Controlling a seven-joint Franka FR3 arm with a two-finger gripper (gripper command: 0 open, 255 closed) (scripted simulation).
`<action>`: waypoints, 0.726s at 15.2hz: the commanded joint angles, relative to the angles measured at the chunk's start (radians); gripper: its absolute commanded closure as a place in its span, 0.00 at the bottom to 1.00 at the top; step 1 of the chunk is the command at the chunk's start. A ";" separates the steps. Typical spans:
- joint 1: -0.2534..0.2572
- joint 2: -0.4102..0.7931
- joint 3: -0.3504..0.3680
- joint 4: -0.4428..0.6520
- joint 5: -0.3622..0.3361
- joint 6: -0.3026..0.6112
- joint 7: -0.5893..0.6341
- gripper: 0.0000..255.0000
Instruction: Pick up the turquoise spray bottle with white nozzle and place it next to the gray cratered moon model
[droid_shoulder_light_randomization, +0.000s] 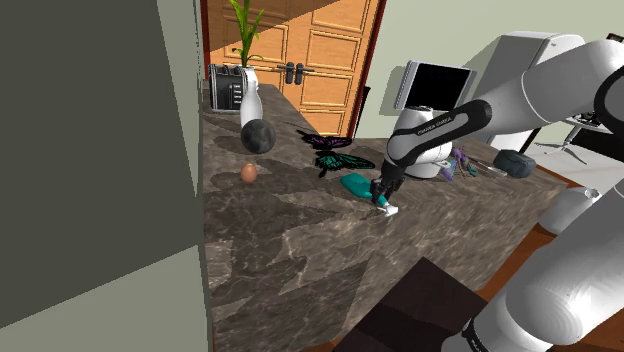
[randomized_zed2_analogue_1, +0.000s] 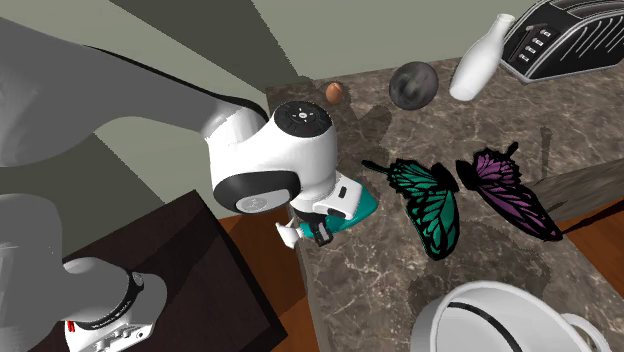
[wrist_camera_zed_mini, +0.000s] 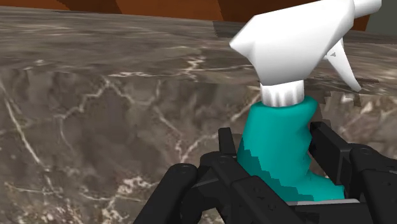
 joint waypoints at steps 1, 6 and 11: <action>0.000 0.000 0.000 0.000 0.000 0.000 0.000 1.00; 0.000 0.000 0.000 0.000 0.000 0.000 0.000 1.00; -0.001 -0.048 0.003 0.026 -0.012 -0.073 0.009 1.00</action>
